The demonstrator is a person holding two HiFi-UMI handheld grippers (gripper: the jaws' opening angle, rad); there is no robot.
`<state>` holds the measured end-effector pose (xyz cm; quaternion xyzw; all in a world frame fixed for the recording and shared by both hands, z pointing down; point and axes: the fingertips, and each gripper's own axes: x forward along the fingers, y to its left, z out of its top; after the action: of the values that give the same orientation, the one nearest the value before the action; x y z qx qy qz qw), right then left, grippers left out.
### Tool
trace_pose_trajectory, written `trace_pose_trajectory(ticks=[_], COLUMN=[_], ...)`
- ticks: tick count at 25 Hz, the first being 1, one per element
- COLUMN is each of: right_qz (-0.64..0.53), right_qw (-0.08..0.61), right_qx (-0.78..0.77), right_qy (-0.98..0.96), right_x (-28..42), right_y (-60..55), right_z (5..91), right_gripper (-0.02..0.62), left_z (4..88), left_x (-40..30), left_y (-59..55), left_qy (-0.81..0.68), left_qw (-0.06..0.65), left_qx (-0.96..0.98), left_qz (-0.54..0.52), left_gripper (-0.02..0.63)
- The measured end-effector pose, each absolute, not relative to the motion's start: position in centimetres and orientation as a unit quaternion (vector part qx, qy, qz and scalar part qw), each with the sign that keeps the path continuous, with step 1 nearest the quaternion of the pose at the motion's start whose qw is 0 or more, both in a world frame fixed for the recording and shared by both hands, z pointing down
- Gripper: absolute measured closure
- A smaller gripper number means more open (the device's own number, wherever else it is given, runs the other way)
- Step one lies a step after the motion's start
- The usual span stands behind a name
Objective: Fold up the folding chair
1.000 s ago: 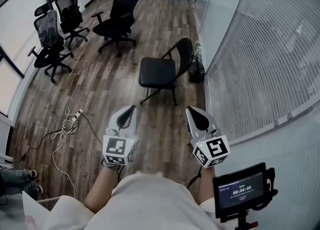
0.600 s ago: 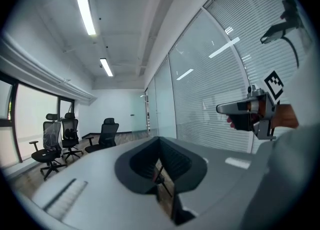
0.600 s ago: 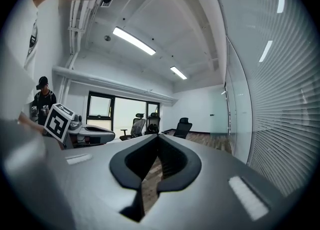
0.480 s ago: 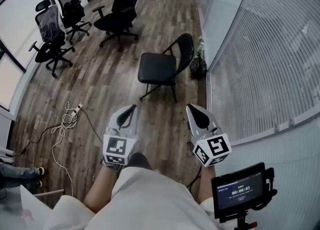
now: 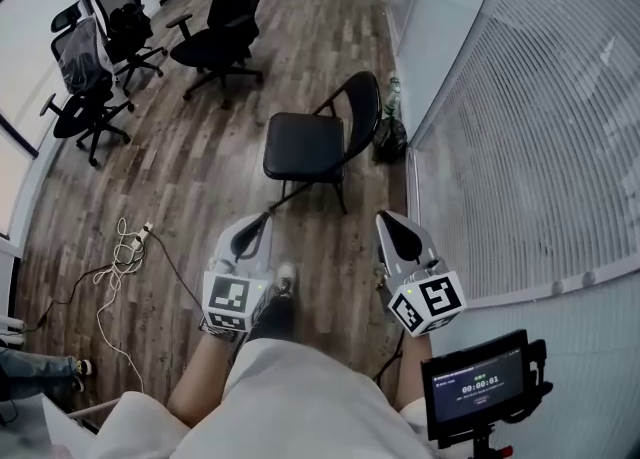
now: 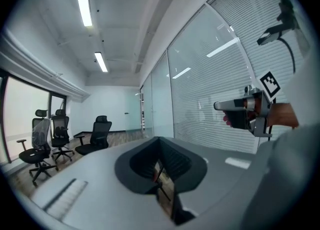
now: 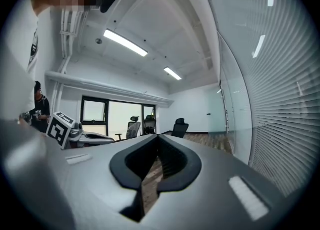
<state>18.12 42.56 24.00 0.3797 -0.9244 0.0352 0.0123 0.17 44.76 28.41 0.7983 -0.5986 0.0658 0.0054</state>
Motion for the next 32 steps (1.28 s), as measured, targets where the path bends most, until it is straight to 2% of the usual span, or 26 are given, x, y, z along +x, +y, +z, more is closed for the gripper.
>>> trace_pose_trajectory(ticks=[5, 11, 15, 23, 32], right_qz=[0.029, 0.013, 0.045, 0.065, 0.071], right_qw=[-0.004, -0.025, -0.027, 0.01, 0.035], right_qx=[0.394, 0.409, 0.42, 0.478, 0.507], right_qy=[-0.919, -0.912, -0.906, -0.876, -0.858], right_x=[16.8, 14.0, 13.4, 13.4, 14.2], right_y=[37.0, 31.3, 26.3, 20.1, 18.0], right_z=[23.7, 20.7, 21.4, 22.2, 23.8], right_gripper=[0.592, 0.594, 0.594, 0.594, 0.592], left_z=[28.2, 27.0, 27.6, 27.7, 29.6], left_x=[-1.1, -4.3, -5.5, -7.3, -7.3], left_y=[39.2, 32.5, 27.4, 21.4, 19.3], left_qy=[-0.57, -0.57, -0.567, -0.556, -0.537], left_qw=[-0.015, -0.004, 0.006, -0.024, 0.009], left_qx=[0.819, 0.819, 0.821, 0.826, 0.839], left_qz=[0.055, 0.061, 0.067, 0.088, 0.087], left_gripper=[0.606, 0.606, 0.606, 0.606, 0.606])
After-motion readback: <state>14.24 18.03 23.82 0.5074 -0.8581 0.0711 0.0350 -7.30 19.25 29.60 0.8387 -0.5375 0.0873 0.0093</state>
